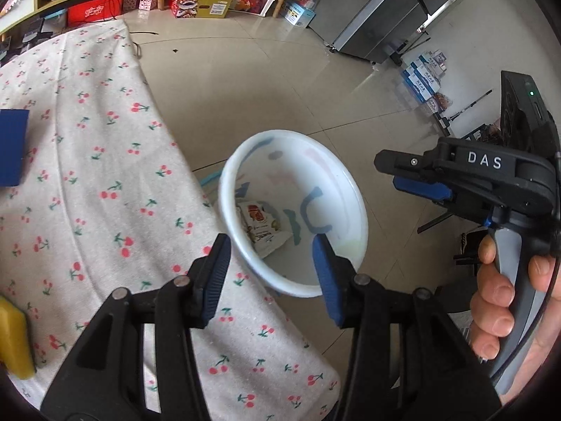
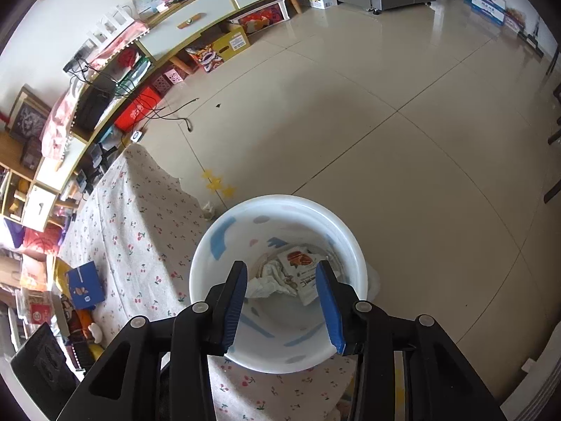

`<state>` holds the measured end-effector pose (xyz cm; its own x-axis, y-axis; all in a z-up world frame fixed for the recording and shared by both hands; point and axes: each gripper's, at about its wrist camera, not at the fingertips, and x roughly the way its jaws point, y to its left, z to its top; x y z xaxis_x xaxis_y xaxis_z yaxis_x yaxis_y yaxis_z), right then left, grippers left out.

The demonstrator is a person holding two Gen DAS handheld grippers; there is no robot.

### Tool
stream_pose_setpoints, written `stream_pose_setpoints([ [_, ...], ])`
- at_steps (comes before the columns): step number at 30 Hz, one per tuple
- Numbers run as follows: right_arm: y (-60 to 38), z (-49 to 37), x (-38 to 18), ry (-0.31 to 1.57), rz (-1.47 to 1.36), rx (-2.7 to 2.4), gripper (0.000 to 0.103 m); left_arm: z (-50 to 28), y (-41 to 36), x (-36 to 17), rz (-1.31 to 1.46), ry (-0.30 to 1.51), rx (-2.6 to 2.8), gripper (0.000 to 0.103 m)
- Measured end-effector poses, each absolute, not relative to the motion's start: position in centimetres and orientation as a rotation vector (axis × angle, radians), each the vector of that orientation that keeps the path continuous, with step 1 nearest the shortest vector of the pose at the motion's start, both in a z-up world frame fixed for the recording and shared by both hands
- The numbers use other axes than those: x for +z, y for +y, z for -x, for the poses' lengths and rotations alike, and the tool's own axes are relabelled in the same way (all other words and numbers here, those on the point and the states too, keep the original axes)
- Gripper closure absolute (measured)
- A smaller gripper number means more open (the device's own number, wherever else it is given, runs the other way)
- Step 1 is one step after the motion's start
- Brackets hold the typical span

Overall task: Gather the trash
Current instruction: 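Carry the tissue and wrapper to the white basin and release both, then grasp the blue snack box with the left tool while the right tool grasps a white tissue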

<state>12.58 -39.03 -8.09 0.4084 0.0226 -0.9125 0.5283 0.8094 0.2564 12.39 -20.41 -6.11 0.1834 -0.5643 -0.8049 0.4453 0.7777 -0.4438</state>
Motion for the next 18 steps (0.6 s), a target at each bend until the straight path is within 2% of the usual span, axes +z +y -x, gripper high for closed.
stream_pose_setpoints([
  [9,-33.1,-14.4,-6.8,1.086,-0.455,-0.169,0.061,-12.3,-12.4,-5.1,0.050,1.137,-0.510,0.052],
  [18,-22.9,-16.5,-8.4,1.176,-0.315,0.101,0.061,-13.4,-1.0,-3.2,0.081,1.093,-0.253,0.052],
])
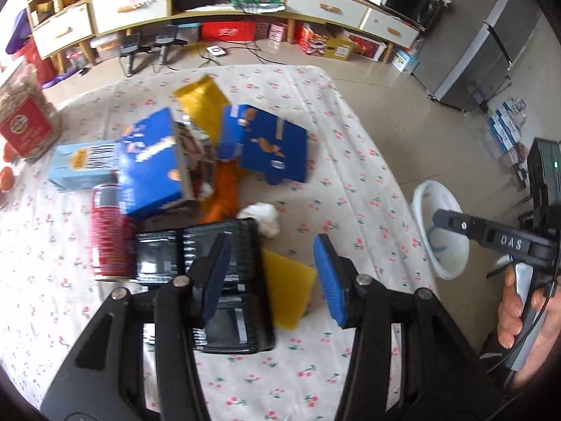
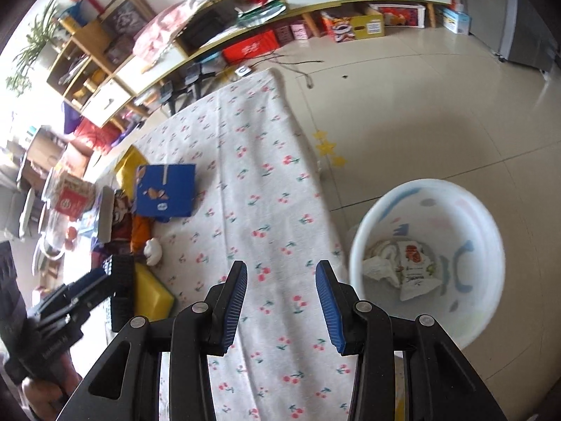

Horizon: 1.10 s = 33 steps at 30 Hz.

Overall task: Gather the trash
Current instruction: 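Grasp the blue snack box with the left tool while the right tool grasps a white tissue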

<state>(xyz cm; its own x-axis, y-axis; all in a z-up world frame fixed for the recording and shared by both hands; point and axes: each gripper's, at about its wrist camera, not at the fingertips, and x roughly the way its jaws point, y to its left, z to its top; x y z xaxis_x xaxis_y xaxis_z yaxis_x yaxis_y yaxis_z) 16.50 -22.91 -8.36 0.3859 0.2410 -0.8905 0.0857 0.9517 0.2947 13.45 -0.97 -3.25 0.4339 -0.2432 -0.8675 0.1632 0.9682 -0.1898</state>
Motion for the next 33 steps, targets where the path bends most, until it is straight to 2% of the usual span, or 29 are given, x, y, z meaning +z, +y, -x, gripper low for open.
stream_pose_setpoints([
  [4,-19.3,-16.7,-9.3,1.220,-0.286,0.190,0.061,-13.9,3.6,-3.1,0.114,1.084,-0.160,0.049],
  [8,-16.0,-16.6,-10.1,1.255,-0.203,0.227,0.061,-14.5,5.5,-3.3,0.133,1.089,-0.133,0.042],
  [19,-10.9,-15.9,-11.4,1.284,-0.114,0.302,0.054,-18.4,5.8,-5.2,0.173,1.135,-0.146,0.029],
  [32,-9.8,-16.7,-12.7,1.302,-0.108,0.323,0.052,-19.6,5.2,-6.8,0.136,1.145,-0.121,0.029],
  [33,-9.7,-16.9,-12.8,1.299,-0.107,0.325,0.052,-19.5,5.4,-6.7,0.145,1.138,-0.126,0.036],
])
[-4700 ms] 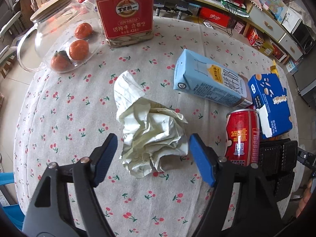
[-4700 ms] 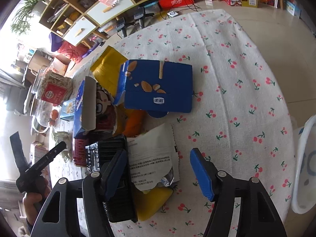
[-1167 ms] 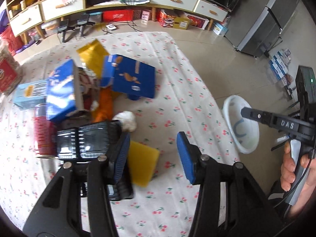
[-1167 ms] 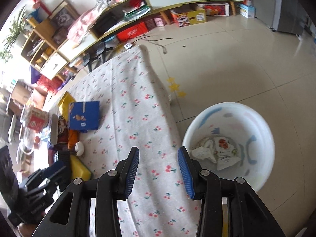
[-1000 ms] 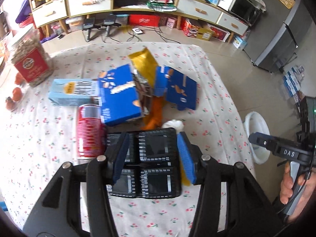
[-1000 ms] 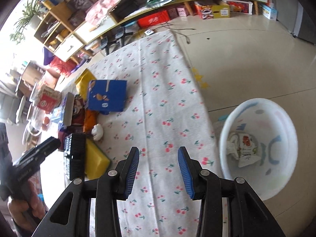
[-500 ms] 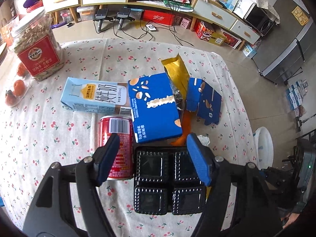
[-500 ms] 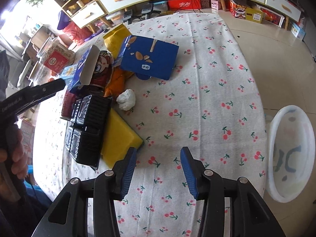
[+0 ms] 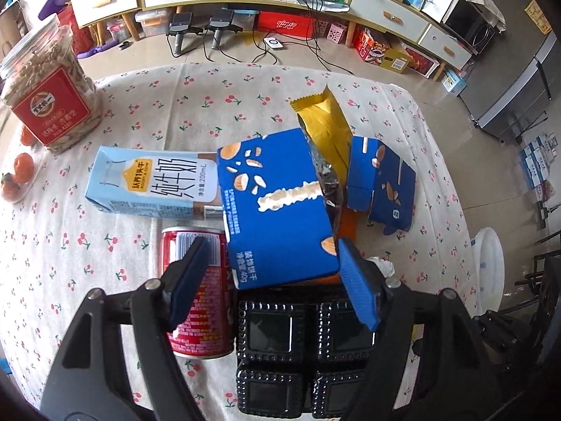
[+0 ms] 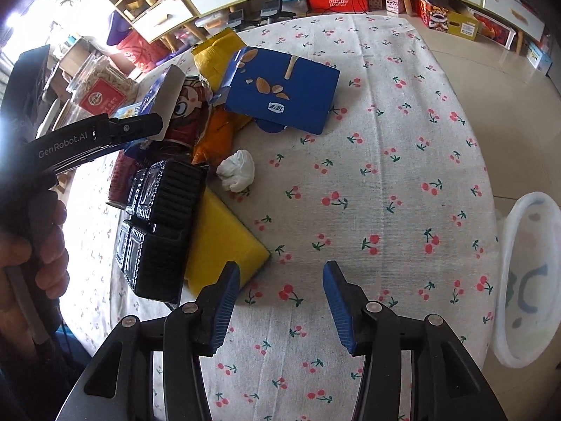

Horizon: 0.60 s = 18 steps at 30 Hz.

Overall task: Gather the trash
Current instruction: 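Grasp the blue snack box with the left tool while the right tool grasps a white tissue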

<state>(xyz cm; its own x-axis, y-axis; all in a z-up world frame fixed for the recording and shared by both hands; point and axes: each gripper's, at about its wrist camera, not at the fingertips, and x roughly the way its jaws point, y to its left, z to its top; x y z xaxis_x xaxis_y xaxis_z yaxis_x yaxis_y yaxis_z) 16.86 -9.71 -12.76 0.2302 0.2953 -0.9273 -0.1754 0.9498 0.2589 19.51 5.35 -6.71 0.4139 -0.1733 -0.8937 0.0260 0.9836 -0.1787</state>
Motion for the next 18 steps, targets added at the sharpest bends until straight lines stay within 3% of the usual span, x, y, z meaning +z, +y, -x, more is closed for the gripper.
stream_pose_setpoints([
  [1,-9.6,-17.1,-12.7,1.293,-0.106,0.325,0.052,-19.5,5.4,-6.7,0.153,1.140,-0.134,0.042],
  [14,-8.5,-22.4,-14.0,1.245,-0.305,0.327,0.052,-17.8,5.9,-4.4,0.154,1.076,-0.153,0.042],
  [17,-7.3,-22.9,-14.4,1.245,-0.282,0.341,0.056,-17.4,6.1,-4.2,0.159,1.071,-0.167,0.042],
  [18,-6.9,-23.0,-14.5,1.241,-0.265,0.343,0.062,-17.4,6.2,-4.1,0.163,1.072,-0.169,0.042],
])
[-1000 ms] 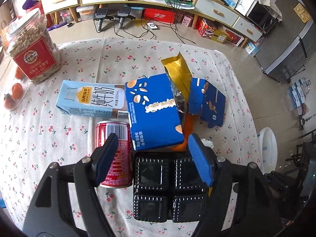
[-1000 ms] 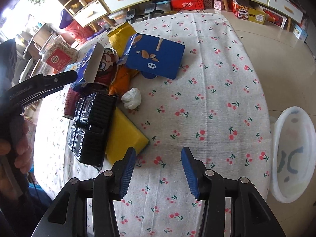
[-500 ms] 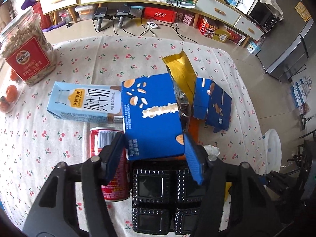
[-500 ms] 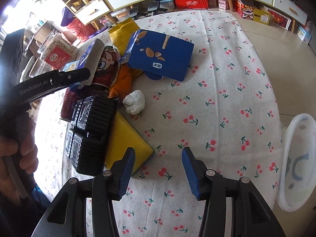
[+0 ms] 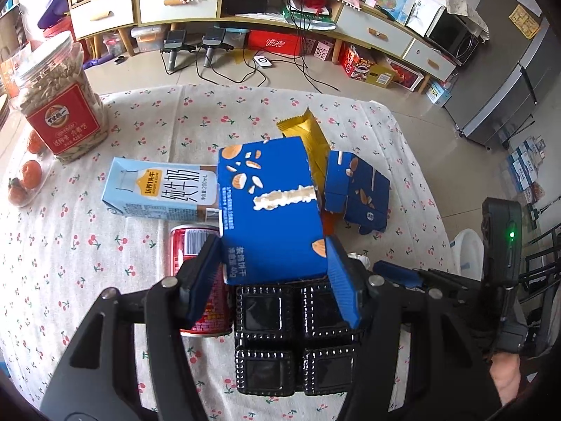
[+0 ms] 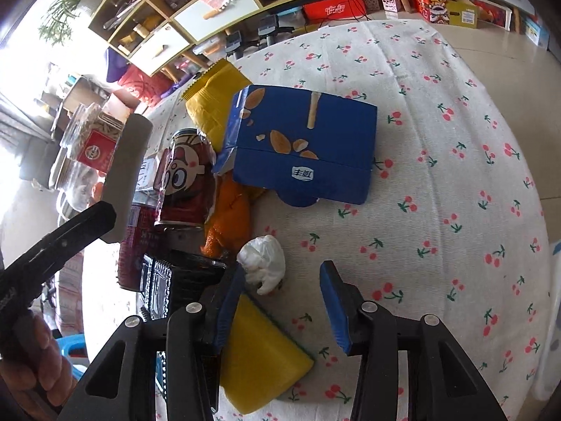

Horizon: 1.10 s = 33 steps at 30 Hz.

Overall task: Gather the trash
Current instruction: 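Grasp the blue snack box with the left tool while the right tool grasps a white tissue, then carry the blue box and tissue to the basin and release both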

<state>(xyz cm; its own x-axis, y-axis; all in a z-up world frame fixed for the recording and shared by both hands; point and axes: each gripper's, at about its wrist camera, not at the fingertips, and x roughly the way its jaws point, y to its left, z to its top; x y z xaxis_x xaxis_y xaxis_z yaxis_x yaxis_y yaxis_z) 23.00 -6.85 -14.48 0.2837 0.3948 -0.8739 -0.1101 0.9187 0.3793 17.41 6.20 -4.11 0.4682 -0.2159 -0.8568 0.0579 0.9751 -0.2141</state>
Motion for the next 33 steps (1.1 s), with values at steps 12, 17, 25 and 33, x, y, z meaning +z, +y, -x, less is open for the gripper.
stream_pose_setpoints([
  [12,-6.9,-22.2,-12.0,1.201,-0.213,0.322,0.096,-16.8,5.2,-3.2,0.167,1.048,-0.207,0.042],
  [17,-9.7,-20.7,-10.2,1.175,-0.257,0.292,0.096,-16.2,3.8,-3.1,0.168,1.045,-0.247,0.042],
  [25,-16.5,-18.4,-7.4,1.120,-0.373,0.195,0.096,-14.8,-0.5,-2.3,0.155,1.037,-0.346,0.042],
  [33,-26.0,-16.6,-5.8,1.067,-0.484,0.029,0.096,-13.6,-8.6,-2.1,0.115,1.051,-0.494,0.042],
])
